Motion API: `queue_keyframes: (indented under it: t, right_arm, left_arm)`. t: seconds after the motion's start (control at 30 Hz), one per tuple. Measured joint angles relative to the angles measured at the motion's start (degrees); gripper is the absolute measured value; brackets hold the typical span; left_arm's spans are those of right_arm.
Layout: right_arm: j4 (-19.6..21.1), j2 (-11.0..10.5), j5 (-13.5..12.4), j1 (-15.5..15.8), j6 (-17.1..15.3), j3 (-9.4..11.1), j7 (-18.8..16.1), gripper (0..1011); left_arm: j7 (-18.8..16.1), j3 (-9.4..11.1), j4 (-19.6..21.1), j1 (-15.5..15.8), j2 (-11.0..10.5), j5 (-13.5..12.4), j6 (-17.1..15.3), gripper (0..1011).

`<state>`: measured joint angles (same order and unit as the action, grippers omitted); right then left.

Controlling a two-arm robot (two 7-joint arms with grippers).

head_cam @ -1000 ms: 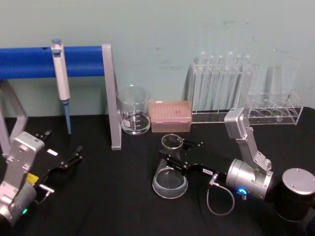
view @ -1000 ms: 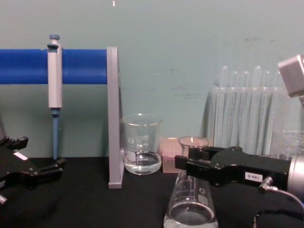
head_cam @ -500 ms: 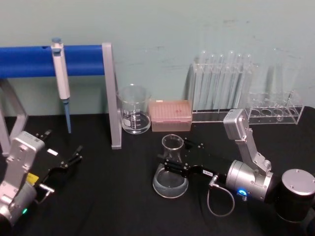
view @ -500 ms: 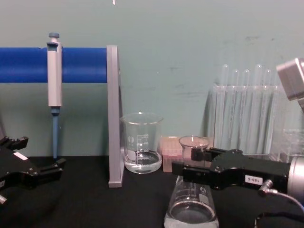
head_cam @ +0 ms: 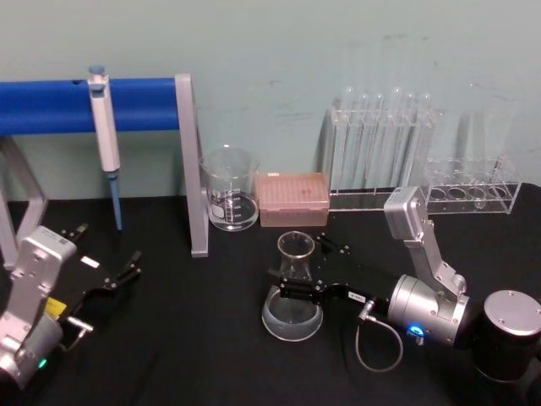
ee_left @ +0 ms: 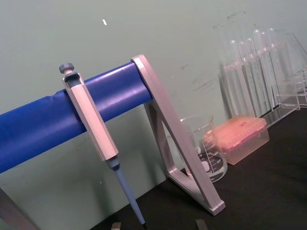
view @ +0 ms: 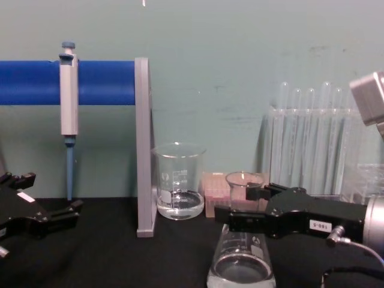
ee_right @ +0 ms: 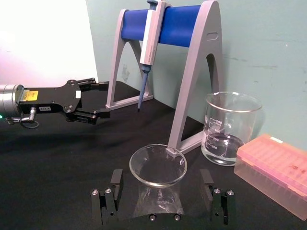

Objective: Grasp the erlenmeyer flask with one hand, shake it three times, then place it back.

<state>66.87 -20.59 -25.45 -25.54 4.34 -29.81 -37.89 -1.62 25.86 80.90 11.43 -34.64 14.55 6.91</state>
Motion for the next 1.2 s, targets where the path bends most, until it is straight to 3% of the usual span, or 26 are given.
queue_keyframes:
  t: [0.7, 0.97, 1.2]
  right_arm:
    - [1.2, -0.8, 0.1, 0.5, -0.5, 0.1, 0.4, 1000]
    - [4.2, -3.1, -0.3, 2.6, -1.4, 0.6, 0.5, 1000]
    - [9.0, -6.7, -1.5, 6.3, -3.2, 1.5, 0.6, 1000]
  left_arm:
    - [0.0, 0.0, 0.0, 0.0, 0.0, 0.0, 0.0, 1001]
    - [0.0, 0.0, 0.0, 0.0, 0.0, 0.0, 0.0, 1001]
    - [0.0, 0.0, 0.0, 0.0, 0.0, 0.0, 0.0, 1001]
